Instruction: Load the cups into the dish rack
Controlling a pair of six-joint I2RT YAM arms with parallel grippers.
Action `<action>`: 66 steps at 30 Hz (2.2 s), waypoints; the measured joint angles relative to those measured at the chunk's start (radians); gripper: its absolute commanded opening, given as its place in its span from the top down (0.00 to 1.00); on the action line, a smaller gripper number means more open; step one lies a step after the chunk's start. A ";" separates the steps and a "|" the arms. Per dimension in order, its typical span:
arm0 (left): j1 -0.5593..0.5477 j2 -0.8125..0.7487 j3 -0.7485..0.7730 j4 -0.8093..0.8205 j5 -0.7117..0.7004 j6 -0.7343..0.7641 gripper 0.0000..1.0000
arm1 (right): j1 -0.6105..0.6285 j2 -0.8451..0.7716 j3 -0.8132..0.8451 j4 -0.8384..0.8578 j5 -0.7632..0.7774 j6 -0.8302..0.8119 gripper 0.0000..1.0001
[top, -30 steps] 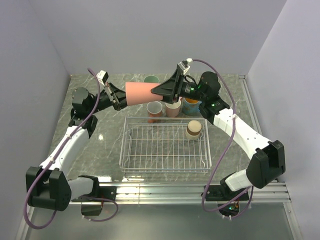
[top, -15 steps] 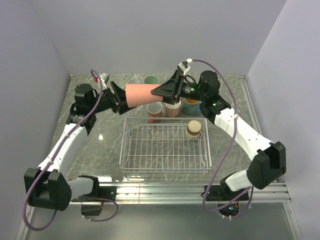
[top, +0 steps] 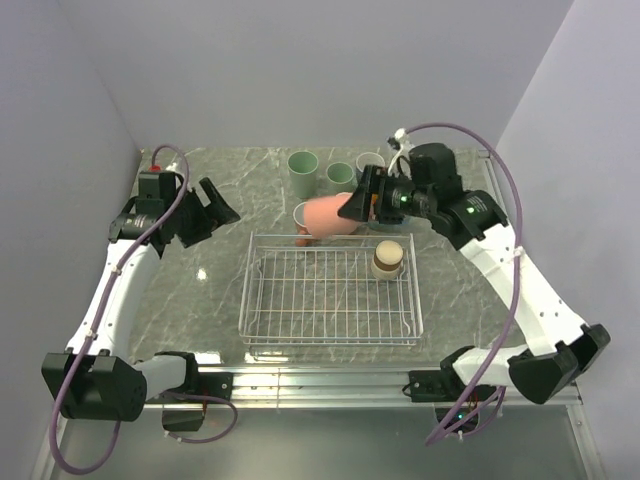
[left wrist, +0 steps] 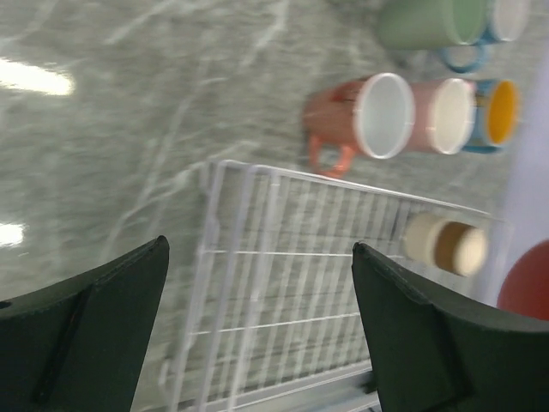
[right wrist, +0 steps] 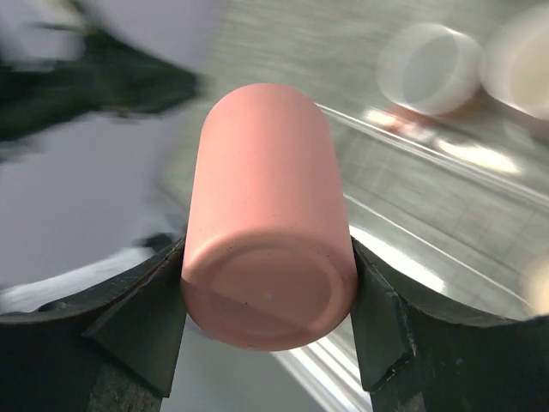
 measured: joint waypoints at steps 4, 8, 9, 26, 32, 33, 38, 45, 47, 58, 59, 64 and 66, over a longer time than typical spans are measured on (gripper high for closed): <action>0.006 -0.009 0.000 -0.064 -0.077 0.053 0.10 | 0.065 0.073 0.007 -0.180 0.217 -0.087 1.00; 0.010 -0.014 0.000 -0.095 -0.112 0.089 0.11 | 0.151 0.212 0.019 -0.290 0.400 -0.126 1.00; 0.011 -0.014 0.000 -0.099 -0.118 0.096 0.12 | 0.164 0.245 0.021 -0.308 0.432 -0.129 1.00; 0.017 0.027 0.005 -0.114 -0.128 0.099 0.16 | 0.175 0.335 0.075 -0.371 0.620 -0.175 1.00; 0.017 0.049 0.030 -0.106 -0.127 0.095 0.16 | 0.184 0.335 0.009 -0.314 0.592 -0.174 1.00; 0.017 0.052 0.032 -0.105 -0.125 0.093 0.17 | 0.186 0.335 -0.005 -0.304 0.589 -0.174 1.00; 0.018 0.076 0.039 -0.091 -0.111 0.090 0.15 | 0.188 0.326 -0.048 -0.270 0.591 -0.174 1.00; 0.018 0.109 0.077 -0.083 -0.090 0.090 0.11 | 0.188 0.307 -0.077 -0.236 0.591 -0.171 0.43; 0.017 0.127 0.119 -0.084 -0.090 0.090 0.12 | 0.188 0.301 -0.081 -0.232 0.590 -0.167 0.26; -0.131 0.279 0.333 -0.071 -0.156 0.092 0.13 | 0.192 0.300 -0.052 -0.259 0.608 -0.152 0.02; -0.153 0.304 0.351 -0.069 -0.163 0.092 0.14 | 0.192 0.298 -0.040 -0.268 0.611 -0.152 0.02; -0.233 0.438 0.433 -0.056 -0.203 0.101 0.17 | 0.192 0.254 0.060 -0.321 0.629 -0.151 0.01; -0.255 0.506 0.473 -0.056 -0.214 0.108 0.19 | 0.192 0.220 0.092 -0.335 0.637 -0.151 0.01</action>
